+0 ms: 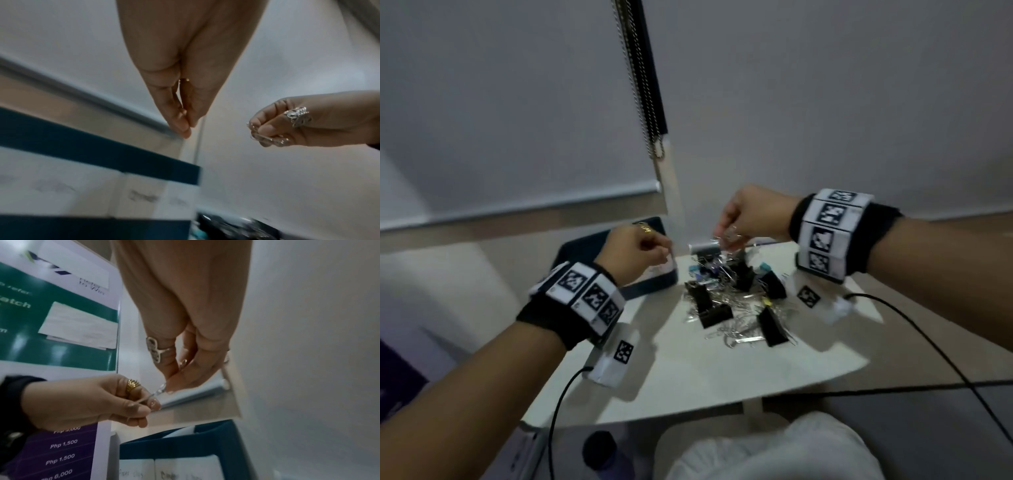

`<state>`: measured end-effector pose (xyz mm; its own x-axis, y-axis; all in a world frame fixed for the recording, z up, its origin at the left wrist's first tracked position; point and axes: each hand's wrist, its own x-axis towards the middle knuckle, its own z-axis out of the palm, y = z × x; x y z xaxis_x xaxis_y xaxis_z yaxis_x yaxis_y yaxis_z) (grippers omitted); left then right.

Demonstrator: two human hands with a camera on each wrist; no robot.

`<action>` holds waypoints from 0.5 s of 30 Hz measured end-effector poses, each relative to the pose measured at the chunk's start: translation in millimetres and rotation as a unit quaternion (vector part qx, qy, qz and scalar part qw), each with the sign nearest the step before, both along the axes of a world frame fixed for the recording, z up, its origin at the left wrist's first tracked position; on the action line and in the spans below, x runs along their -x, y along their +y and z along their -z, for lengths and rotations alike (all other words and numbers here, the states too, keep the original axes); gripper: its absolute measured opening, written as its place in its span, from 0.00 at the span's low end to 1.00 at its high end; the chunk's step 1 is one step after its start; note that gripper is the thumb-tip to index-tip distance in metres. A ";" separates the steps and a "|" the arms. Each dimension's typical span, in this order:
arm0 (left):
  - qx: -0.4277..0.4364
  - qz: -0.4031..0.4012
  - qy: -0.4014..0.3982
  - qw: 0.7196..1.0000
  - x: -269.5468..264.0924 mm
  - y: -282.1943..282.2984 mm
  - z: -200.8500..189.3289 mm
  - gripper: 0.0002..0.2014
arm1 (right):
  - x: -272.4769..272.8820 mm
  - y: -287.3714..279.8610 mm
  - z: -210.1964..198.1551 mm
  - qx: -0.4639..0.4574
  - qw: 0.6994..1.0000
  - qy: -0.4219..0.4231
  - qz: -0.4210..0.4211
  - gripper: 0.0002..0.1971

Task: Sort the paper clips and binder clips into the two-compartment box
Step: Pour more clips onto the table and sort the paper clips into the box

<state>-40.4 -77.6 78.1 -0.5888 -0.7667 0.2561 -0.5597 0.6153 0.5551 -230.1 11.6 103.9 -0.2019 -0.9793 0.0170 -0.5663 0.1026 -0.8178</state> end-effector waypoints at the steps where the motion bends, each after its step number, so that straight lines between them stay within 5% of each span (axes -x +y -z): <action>1: 0.013 -0.036 0.007 0.999 -15.2 -9.2 -5.1 0.09 | -15.5 -18.4 -5.3 0.021 1.000 -0.003 -0.009 0.09; 4: 0.065 -0.153 0.008 0.986 -56.4 -38.5 -13.7 0.10 | -69.6 -77.3 -12.1 0.080 0.996 0.037 -0.030 0.02; 8: 0.043 -0.275 0.025 0.960 -89.1 -79.3 -1.4 0.11 | -128.3 -144.5 2.9 0.112 0.988 0.104 -0.038 0.08; 15: 0.036 -0.225 -0.042 0.973 -101.6 -110.0 17.7 0.13 | -159.5 -184.1 28.9 0.021 0.946 0.298 -0.124 0.16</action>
<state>61.2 -187.6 60.4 -0.2199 -0.9331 0.2847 -0.8227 0.3342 0.4599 -70.6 -172.5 75.0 0.0919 -0.9913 0.0946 -0.9305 -0.1193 -0.3462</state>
